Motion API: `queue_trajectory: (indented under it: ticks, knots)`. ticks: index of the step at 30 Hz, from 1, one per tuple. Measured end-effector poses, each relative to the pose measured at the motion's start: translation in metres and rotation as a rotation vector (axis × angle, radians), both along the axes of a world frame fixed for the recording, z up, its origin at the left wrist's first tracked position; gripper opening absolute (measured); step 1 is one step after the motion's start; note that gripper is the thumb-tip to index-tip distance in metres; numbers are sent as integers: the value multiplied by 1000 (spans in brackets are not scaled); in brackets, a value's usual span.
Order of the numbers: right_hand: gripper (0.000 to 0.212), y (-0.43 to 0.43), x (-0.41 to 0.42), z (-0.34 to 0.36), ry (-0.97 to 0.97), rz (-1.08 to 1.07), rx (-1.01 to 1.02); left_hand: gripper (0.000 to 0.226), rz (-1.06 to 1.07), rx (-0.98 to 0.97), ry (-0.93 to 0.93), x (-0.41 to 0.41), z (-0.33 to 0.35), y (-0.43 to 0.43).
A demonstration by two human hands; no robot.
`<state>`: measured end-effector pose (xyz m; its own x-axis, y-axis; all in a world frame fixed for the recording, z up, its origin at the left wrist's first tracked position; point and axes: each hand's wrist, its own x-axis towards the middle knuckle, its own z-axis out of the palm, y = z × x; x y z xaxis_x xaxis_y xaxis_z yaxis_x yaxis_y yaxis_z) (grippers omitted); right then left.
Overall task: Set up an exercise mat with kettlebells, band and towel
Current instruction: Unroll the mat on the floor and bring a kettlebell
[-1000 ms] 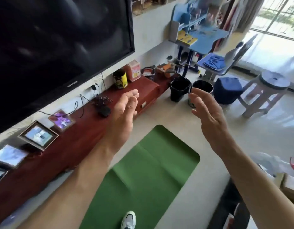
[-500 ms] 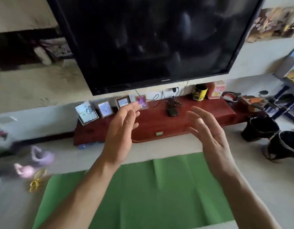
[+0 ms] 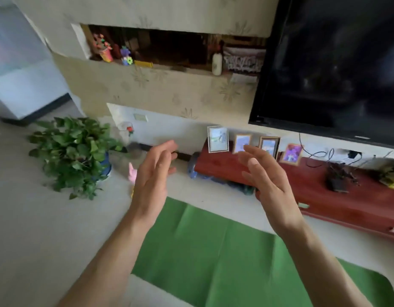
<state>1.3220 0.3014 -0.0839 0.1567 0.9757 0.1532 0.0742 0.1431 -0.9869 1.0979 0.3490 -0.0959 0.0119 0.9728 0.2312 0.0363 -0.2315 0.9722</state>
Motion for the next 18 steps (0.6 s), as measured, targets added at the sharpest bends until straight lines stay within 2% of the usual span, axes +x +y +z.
queue_trajectory:
  ticks: [10,15,18]
  knots:
    - [48,86,-239,2,-4,204,-26,31,247,-47,-110,-234,-11,15]
    - [43,119,-332,0,8,359,-27,47,394,-66,-83,-316,-19,15]
    - [44,139,-374,-2,51,416,-11,46,456,-64,-101,-343,-19,18]
